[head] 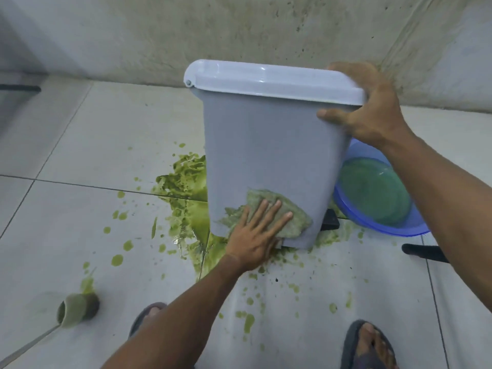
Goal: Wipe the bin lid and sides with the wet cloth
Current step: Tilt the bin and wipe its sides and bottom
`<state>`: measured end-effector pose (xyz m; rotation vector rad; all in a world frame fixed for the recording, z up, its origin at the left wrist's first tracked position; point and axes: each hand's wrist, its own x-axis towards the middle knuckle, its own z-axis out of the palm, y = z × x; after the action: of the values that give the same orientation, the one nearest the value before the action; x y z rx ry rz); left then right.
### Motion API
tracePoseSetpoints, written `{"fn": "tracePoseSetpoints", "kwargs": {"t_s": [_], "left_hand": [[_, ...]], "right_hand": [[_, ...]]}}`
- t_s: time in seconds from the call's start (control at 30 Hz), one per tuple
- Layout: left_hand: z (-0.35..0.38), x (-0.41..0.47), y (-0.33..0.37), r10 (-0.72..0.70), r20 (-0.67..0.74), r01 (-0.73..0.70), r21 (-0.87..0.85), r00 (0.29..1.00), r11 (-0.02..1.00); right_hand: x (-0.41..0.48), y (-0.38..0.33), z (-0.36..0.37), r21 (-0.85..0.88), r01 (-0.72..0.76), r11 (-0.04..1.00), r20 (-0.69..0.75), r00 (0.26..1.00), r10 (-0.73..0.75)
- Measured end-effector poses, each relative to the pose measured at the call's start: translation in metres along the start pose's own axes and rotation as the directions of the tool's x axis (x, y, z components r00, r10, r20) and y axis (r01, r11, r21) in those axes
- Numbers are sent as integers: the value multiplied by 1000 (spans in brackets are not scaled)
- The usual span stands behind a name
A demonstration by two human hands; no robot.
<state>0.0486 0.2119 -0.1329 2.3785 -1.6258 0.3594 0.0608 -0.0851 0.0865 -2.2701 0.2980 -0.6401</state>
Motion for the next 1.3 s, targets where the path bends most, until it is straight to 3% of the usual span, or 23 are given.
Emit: {"fn": "tracePoseSetpoints", "kwargs": {"t_s": [0.07,0.13,0.2,0.23,0.3,0.33,0.37,0.4,0.57,0.6,0.63,0.67,0.77,0.8,0.87,0.9,0.93,0.97,1.0,1.07,1.1,1.17,1.3], "left_hand": [[-3,-2,-12,-109,-46,108,-23,993,994],[-3,-7,-17,-361,-142,345,-124,922,930],[1,-8,-3,-631,-184,565,-308,754,765],[0,-4,11,-764,-146,662,-415,628,624],[-6,16,43,-928,-29,747,-583,373,319],[-8,30,56,-954,17,748,-626,299,223],[-8,42,68,-959,33,747,-635,280,196],[-8,51,78,-950,26,750,-621,312,229],[5,45,66,-814,-107,677,-498,572,541],[7,38,56,-805,-128,664,-498,580,558],[7,32,48,-829,-135,674,-518,543,526],[6,30,43,-880,-115,699,-564,460,439],[-1,46,57,-996,36,697,-717,85,33],[-3,56,66,-994,104,666,-741,-12,-86],[-5,76,90,-970,221,619,-749,-104,-237],[-5,83,102,-970,228,642,-733,-80,-225],[-4,85,117,-980,197,691,-710,5,-139],[-4,82,131,-979,135,744,-668,150,22],[0,78,140,-938,48,763,-597,343,248],[5,74,127,-711,-74,612,-454,699,648],[2,76,111,-575,-106,499,-388,811,775],[-12,88,72,-349,-144,303,-267,926,915],[-32,114,28,-71,-196,61,-53,978,997]], "right_hand": [[0,-1,0,5,7,1000,-5,1000,-7],[0,-2,2,0,18,1000,-15,1000,-18],[1,-2,2,-7,35,999,-21,999,-35],[0,-2,1,-9,44,999,-20,999,-44],[0,-1,1,-14,60,998,-18,998,-60],[-1,-1,2,-14,66,998,-17,998,-67],[-1,1,2,-14,69,997,-18,997,-70],[-1,1,2,-12,71,997,-20,997,-71],[0,1,2,-22,64,998,-16,998,-65],[-1,1,2,-25,65,998,-16,998,-66],[-1,2,2,-26,66,997,-20,998,-67],[-2,3,2,-27,65,998,-26,997,-66],[-4,1,1,-17,63,998,-43,997,-63],[-6,0,1,-21,64,998,-42,997,-65],[-7,-2,1,-34,65,997,-35,997,-66],[-7,-2,1,-35,63,997,-35,997,-64],[-6,-3,1,-29,60,998,-40,997,-61],[-5,-3,1,-20,56,998,-47,997,-57],[-5,-3,2,-12,56,998,-52,997,-56],[-6,-2,2,-6,59,998,-58,997,-59],[-7,-1,2,-9,63,998,-61,996,-64],[-7,0,2,-11,74,997,-68,995,-75],[-2,0,2,-31,49,998,-51,997,-50]]}}
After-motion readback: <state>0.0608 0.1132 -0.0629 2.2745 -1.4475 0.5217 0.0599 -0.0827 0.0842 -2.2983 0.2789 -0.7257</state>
